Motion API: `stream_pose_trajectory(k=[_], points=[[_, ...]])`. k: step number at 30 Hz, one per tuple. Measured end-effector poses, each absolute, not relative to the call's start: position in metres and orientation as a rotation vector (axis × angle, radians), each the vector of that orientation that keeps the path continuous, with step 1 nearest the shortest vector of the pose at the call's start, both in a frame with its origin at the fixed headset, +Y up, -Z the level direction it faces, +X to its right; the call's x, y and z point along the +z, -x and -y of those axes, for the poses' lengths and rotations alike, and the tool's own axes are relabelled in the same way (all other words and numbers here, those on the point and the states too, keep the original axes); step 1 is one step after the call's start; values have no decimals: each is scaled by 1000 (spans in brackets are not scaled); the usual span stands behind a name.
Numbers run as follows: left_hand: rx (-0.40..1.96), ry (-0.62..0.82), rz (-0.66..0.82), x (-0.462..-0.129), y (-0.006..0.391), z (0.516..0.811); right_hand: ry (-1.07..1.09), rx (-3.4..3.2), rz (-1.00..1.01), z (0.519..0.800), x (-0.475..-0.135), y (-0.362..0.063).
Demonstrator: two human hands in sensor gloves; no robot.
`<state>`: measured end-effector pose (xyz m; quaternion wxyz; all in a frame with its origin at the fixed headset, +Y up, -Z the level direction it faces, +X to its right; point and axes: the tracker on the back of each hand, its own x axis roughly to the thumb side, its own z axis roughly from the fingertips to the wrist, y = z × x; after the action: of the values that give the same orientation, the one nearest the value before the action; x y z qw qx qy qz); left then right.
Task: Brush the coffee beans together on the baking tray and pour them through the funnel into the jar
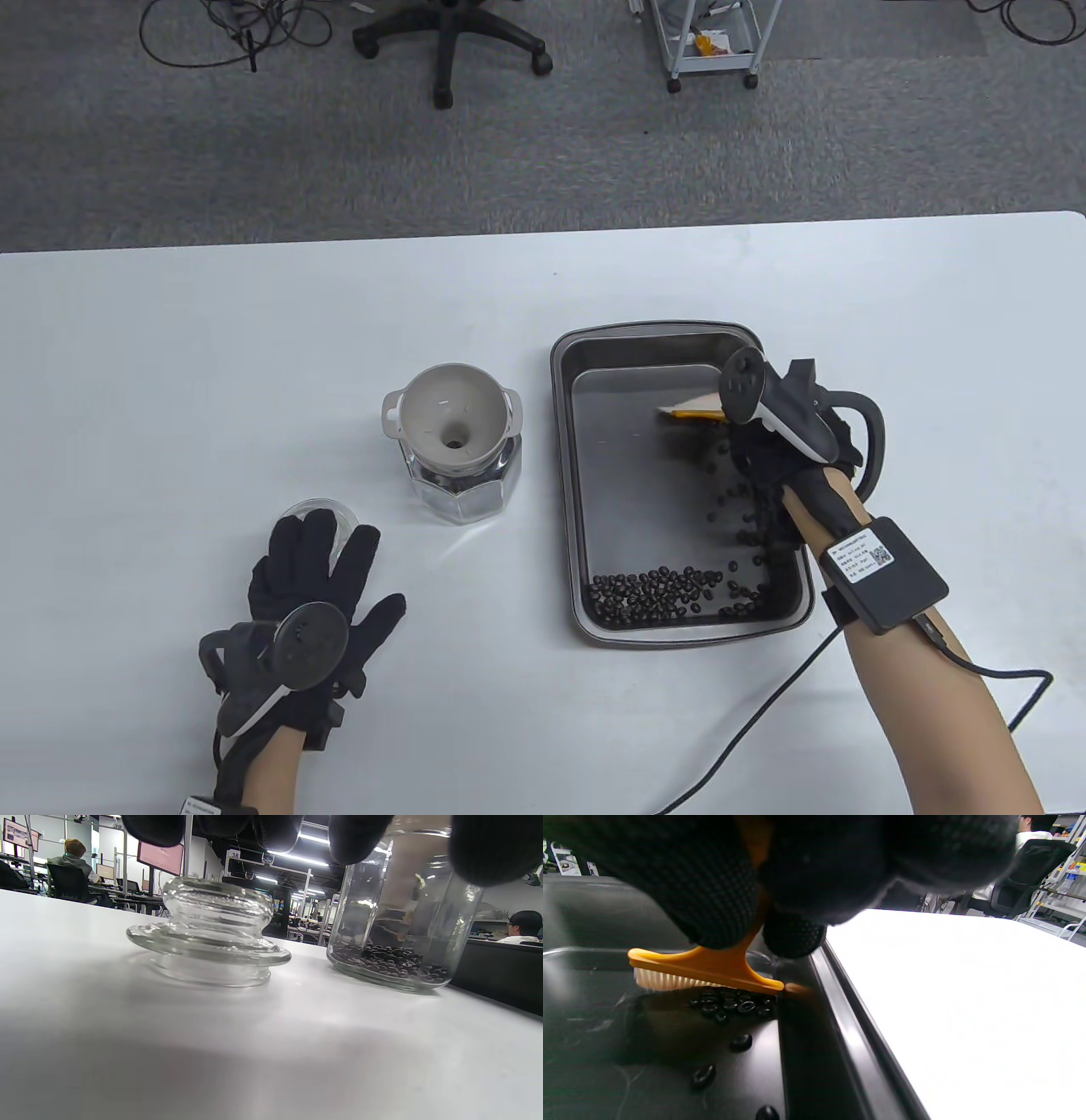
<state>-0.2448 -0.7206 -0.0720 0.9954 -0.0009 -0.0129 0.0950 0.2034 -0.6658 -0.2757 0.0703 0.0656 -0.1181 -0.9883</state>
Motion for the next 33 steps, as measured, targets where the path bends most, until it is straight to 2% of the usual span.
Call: stream_pose_trajectory(k=[33], points=[[200,1,29,-67,244,723,-157,-2898,476,664,-175,-205]])
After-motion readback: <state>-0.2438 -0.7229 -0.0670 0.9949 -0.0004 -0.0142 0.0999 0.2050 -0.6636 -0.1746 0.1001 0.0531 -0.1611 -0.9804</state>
